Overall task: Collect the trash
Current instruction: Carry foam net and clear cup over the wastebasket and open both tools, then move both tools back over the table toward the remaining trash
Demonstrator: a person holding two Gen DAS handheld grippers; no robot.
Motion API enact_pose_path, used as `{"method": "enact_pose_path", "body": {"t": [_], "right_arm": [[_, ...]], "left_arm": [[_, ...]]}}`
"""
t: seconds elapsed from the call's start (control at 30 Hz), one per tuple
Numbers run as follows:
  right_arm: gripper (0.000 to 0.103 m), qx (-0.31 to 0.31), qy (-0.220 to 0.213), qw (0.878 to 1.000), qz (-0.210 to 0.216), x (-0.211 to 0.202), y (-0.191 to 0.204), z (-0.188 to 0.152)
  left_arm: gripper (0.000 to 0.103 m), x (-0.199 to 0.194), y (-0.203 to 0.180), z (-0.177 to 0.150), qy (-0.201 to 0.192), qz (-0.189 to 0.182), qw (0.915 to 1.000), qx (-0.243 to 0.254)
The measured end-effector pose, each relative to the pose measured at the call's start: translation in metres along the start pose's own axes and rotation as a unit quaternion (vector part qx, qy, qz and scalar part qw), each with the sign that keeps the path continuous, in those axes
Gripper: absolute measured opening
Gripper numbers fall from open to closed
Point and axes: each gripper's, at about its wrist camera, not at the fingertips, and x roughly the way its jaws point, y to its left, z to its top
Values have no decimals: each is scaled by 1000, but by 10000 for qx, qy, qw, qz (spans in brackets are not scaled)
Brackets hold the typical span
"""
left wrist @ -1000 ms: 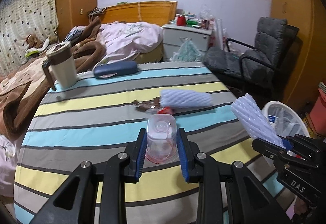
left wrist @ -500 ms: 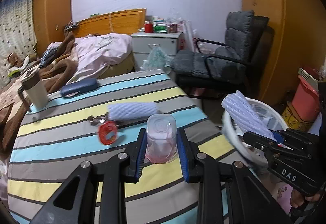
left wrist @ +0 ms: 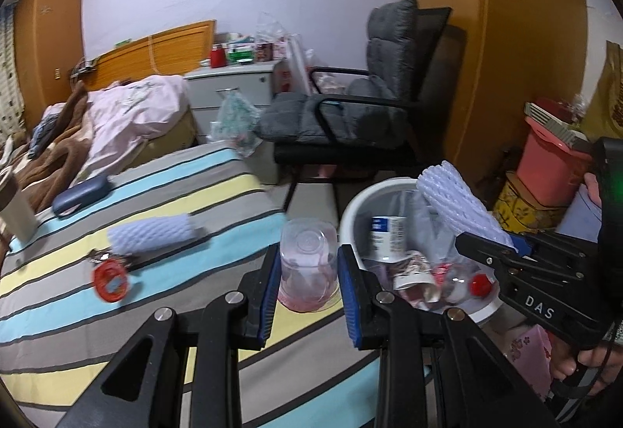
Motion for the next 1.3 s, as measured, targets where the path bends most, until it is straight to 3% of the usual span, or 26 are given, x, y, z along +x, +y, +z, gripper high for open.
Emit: {"method": "enact_pose_path", "body": {"t": [0.37, 0.83, 0.97, 1.13, 1.3], "right_arm": [[26, 295, 230, 9982, -461, 5, -41, -6], [27, 330, 455, 9964, -627, 17, -63, -4], [30, 328, 482, 9960, -683, 18, -66, -4], [52, 386, 479, 9952, -761, 17, -69, -4], [53, 414, 413, 9952, -785, 13, -70, -4]], "left_arm": [[31, 32, -42, 3, 295, -458, 9983, 197], [32, 48, -67, 4, 458, -646, 9965, 276], [57, 50, -67, 5, 469, -671, 9964, 226], [57, 50, -67, 4, 475, -696, 9962, 212], [60, 46, -63, 3, 430, -669, 9967, 144]]}}
